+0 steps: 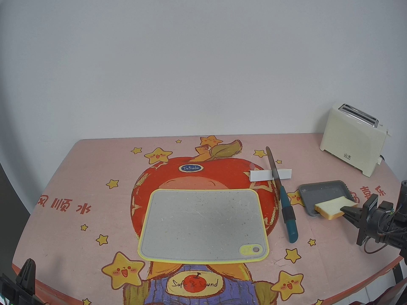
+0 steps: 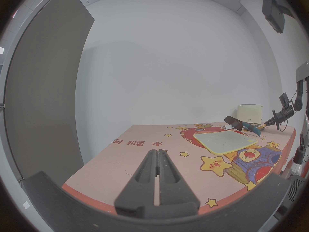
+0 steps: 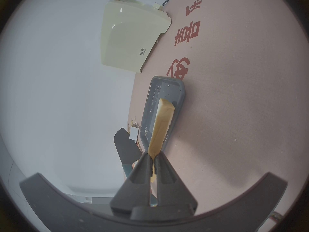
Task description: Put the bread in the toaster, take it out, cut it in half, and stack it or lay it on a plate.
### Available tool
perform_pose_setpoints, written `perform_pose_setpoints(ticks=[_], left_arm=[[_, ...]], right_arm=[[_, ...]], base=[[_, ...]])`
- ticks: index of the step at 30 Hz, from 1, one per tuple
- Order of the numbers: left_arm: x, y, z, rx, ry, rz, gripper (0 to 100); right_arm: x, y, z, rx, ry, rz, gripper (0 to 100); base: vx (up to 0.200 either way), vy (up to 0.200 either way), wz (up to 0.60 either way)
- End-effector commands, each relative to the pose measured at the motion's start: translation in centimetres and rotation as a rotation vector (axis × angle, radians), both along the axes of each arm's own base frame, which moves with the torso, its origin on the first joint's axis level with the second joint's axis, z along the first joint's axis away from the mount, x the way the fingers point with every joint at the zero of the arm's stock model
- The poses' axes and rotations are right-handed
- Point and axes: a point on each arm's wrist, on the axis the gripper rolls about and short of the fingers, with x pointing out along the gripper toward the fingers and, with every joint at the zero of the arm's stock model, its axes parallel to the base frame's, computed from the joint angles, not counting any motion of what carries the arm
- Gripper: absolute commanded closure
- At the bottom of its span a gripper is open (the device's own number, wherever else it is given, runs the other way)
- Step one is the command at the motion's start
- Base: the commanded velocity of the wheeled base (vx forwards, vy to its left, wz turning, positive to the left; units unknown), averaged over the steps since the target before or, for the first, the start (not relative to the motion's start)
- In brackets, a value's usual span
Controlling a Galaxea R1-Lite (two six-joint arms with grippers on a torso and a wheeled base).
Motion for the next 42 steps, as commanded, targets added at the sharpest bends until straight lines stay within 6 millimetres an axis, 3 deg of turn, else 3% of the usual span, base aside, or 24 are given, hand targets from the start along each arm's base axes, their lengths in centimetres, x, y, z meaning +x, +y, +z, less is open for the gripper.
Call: perform_pose_setpoints(ticks=[1, 21, 42], left_arm=[[0.1, 0.0, -0.5, 0.0, 0.01, 0.001, 100], [0.1, 0.0, -0.5, 0.0, 0.01, 0.001, 100], [0.1, 0.0, -0.5, 0.0, 0.01, 0.001, 100]], right_arm=[[-0.1, 0.0, 0.1, 0.0, -0.006, 0.001, 100], [0.2, 0.0, 0.5, -0.091, -0.059, 0.046, 100], [-1.7, -0.1, 2.8, -0.502, -0.346, 0.216, 100]], base=[[0.0, 0.0, 0.0], [0.0, 0.0, 0.0], [0.0, 0.0, 0.0]])
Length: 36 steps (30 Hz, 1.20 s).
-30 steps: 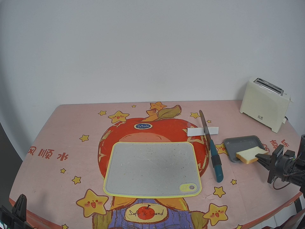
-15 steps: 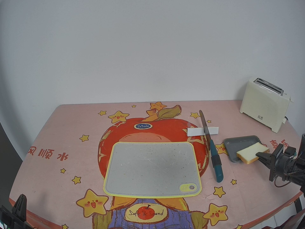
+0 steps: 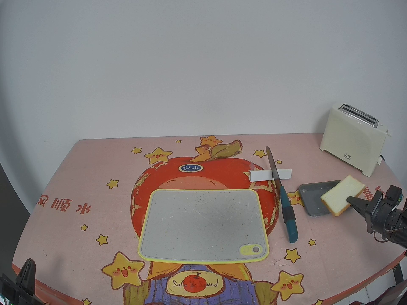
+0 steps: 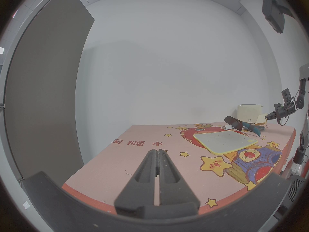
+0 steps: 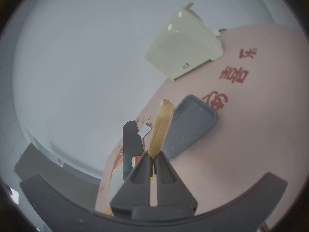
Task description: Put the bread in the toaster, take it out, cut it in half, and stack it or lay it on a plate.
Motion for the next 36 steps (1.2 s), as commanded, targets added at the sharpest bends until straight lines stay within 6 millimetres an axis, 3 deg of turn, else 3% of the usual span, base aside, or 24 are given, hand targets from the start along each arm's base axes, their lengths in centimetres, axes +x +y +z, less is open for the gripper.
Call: perform_pose_setpoints(ticks=[1, 17, 25, 30, 36], left_arm=[[0.1, 0.0, -0.5, 0.0, 0.01, 0.001, 100], [0.1, 0.0, -0.5, 0.0, 0.01, 0.001, 100], [0.1, 0.0, -0.5, 0.0, 0.01, 0.001, 100], [0.1, 0.0, -0.5, 0.0, 0.01, 0.001, 100], [0.1, 0.0, -0.5, 0.0, 0.01, 0.001, 100]], right_arm=[[-0.7, -0.1, 0.8, -0.066, -0.076, 0.025, 100], [-0.6, -0.8, 1.1, -0.478, -0.226, 0.139, 100], [0.1, -2.3, 2.3, -0.572, -0.302, 0.134, 100], [0.9, -3.7, 4.0, -0.597, -0.339, 0.055, 100], [1.1, -4.8, 4.6, -0.615, -0.344, -0.014, 100]], base=[[0.0, 0.0, 0.0], [0.0, 0.0, 0.0], [0.0, 0.0, 0.0], [0.0, 0.0, 0.0], [0.0, 0.0, 0.0]])
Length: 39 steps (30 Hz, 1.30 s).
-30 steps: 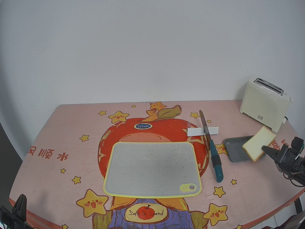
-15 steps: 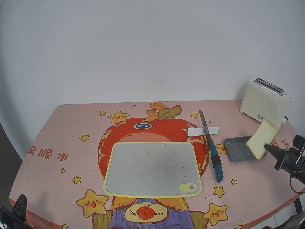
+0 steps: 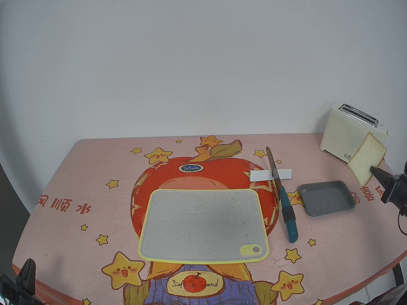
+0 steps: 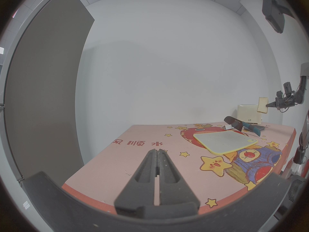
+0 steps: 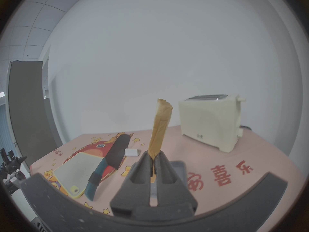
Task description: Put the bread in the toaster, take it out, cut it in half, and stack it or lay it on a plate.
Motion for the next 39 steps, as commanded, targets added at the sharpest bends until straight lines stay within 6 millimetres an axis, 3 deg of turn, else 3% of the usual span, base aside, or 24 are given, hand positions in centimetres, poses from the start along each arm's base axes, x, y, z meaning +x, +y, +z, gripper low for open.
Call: perform_pose_setpoints(ticks=[1, 11, 15, 27, 33, 39], left_arm=[[0.1, 0.0, -0.5, 0.0, 0.01, 0.001, 100], [0.1, 0.0, -0.5, 0.0, 0.01, 0.001, 100], [0.1, 0.0, -0.5, 0.0, 0.01, 0.001, 100], [0.1, 0.0, -0.5, 0.0, 0.01, 0.001, 100], [0.1, 0.0, -0.5, 0.0, 0.01, 0.001, 100], [0.1, 0.0, -0.5, 0.0, 0.01, 0.001, 100]], right_arm=[[0.3, -1.1, 0.8, -0.009, -0.028, -0.057, 100], [1.4, -2.5, 3.5, -0.038, -0.12, -0.104, 100], [2.4, -4.2, 5.2, -0.057, -0.164, -0.17, 100], [4.4, -8.5, 6.9, -0.161, -0.198, -0.196, 100], [4.3, -7.9, 6.7, -0.16, -0.2, -0.108, 100], [3.5, -5.7, 6.2, -0.153, -0.2, -0.022, 100]], base=[[0.0, 0.0, 0.0], [0.0, 0.0, 0.0], [0.0, 0.0, 0.0], [0.0, 0.0, 0.0], [0.0, 0.0, 0.0], [0.0, 0.0, 0.0]])
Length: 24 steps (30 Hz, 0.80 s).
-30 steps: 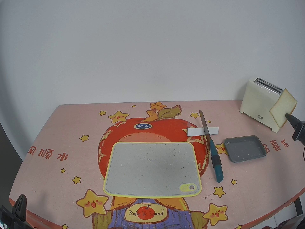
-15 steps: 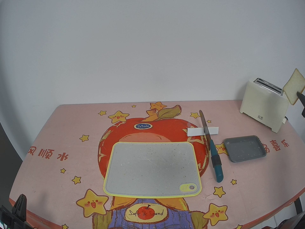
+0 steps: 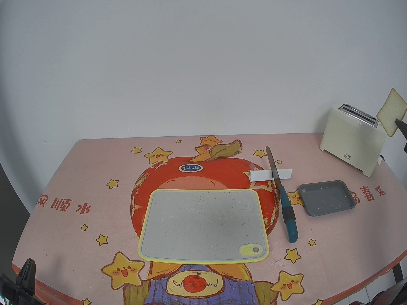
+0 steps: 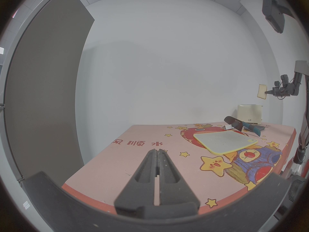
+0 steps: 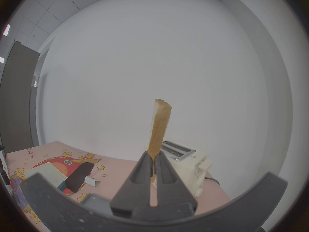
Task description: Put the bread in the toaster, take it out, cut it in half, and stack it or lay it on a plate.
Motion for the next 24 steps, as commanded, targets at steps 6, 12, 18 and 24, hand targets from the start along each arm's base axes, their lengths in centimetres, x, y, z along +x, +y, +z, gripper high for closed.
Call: perform_pose_setpoints(ticks=[6, 12, 18, 24], left_arm=[[0.1, 0.0, -0.5, 0.0, 0.01, 0.001, 100], [0.1, 0.0, -0.5, 0.001, 0.01, 0.001, 100], [0.1, 0.0, -0.5, 0.003, 0.01, 0.007, 100], [0.1, 0.0, -0.5, 0.004, 0.01, 0.007, 100]], right_arm=[[0.4, 2.7, 0.4, -0.01, -0.018, 0.124, 100], [0.9, 4.2, 0.4, -0.012, -0.02, 0.202, 100], [1.3, 6.0, -0.7, -0.007, 0.057, 0.289, 100], [1.9, 7.1, -1.7, -0.071, 0.098, 0.348, 100]], base=[[0.0, 0.0, 0.0], [0.0, 0.0, 0.0], [0.0, -0.1, 0.0], [0.0, -0.2, 0.0]])
